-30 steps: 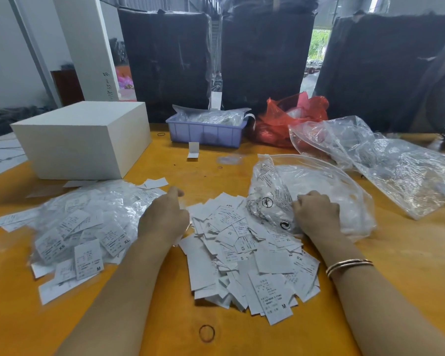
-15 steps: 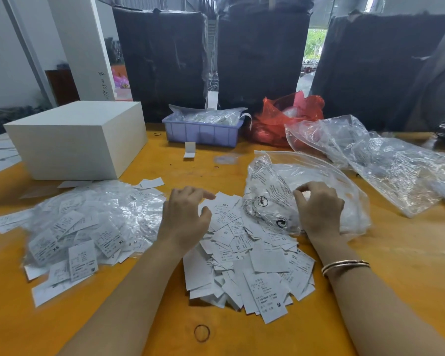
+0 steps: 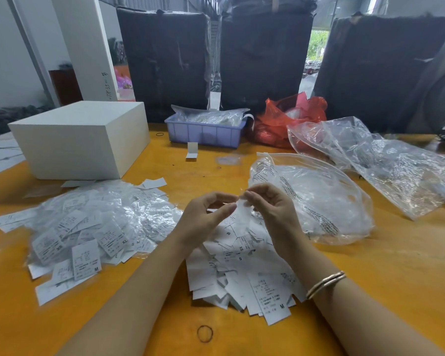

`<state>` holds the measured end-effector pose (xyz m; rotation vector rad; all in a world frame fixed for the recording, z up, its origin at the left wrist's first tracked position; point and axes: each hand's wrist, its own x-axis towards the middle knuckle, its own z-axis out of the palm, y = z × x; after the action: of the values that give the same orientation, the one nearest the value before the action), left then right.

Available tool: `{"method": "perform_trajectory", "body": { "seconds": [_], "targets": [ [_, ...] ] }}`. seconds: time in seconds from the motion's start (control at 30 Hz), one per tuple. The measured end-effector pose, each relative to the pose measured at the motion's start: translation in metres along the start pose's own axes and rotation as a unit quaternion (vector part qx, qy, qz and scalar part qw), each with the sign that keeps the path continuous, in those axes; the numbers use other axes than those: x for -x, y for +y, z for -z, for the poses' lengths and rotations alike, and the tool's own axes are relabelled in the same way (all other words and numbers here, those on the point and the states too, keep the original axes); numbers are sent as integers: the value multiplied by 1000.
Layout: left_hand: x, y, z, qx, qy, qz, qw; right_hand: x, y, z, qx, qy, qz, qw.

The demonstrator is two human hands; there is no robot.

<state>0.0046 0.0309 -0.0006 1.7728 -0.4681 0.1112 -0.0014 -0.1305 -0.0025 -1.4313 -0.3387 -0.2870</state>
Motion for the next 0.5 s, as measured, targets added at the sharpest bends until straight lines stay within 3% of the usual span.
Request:
{"method": "perform_trajectory", "body": {
  "seconds": [0.37,0.43,0.5],
  "targets": [
    [-3,-3,-9,89,-25,61,994,0,7,-6,-94,-15,-49,994],
    [-4,-3,-7,109,14,46,993,0,8,-6,-54,-10,-48,997],
    [-5,-4,-2,133,56,44,989,0,10,-7,76,4,-20,997]
  ]
}}
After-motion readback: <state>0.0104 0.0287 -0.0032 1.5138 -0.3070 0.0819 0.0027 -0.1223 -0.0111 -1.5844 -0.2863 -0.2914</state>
